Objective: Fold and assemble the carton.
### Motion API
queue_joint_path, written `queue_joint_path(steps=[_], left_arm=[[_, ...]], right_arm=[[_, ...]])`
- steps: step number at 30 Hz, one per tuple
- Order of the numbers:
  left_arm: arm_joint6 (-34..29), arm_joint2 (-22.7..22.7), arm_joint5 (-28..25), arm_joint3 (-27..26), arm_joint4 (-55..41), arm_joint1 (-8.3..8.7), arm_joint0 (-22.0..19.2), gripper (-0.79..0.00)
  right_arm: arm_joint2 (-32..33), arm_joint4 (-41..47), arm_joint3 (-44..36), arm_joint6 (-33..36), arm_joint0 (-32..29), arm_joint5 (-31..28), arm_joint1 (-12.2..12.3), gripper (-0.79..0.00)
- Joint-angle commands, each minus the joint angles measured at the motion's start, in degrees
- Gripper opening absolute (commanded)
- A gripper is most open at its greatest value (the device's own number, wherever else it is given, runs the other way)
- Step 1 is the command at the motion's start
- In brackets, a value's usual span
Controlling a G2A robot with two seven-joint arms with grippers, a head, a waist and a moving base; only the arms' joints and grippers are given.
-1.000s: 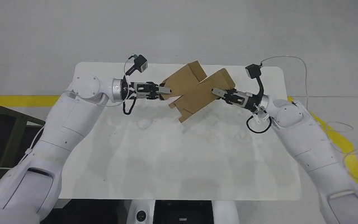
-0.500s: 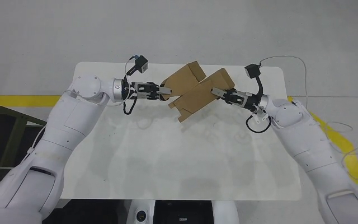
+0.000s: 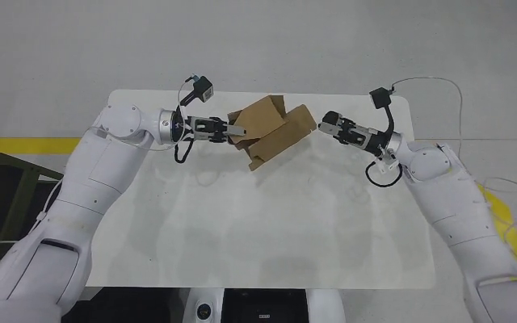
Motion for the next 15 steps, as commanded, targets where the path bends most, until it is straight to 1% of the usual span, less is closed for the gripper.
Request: queue_joint_path(steps=[1,4,7,10,13,15], left_arm=[[-1.9,0.0,0.1,-0.3,0.8,0.05,-0.4,-0.785],[-5.0,0.3,0.0,-0.4,1.8,-0.02,-1.1,-0.785],[-7.6,0.7,-0.4,-0.1,2.3,-0.15,-1.7,-0.785],[-9.4,1.2,-1.1,0.3,3.1,-0.32,-2.1,-0.785],[-10.1,1.7,-1.7,0.4,4.1,-0.52,-2.6,-0.785],[-9.7,2.1,-2.1,-0.1,5.0,-0.61,-2.8,-0.785]], right_arm=[[1.0,0.1,-1.0,0.8,-0.6,-0.8,0.3,0.000],[2.3,1.4,-2.3,3.0,-1.2,-2.0,0.8,0.000],[2.0,5.1,-4.4,7.5,-1.7,-3.7,1.1,0.000],[-0.1,9.9,-7.1,13.7,-1.6,-4.3,1.0,0.000],[-3.4,12.6,-10.4,15.4,-0.9,-2.6,0.8,0.000],[-5.4,13.5,-11.7,15.7,-0.4,-2.3,0.8,-0.120]])
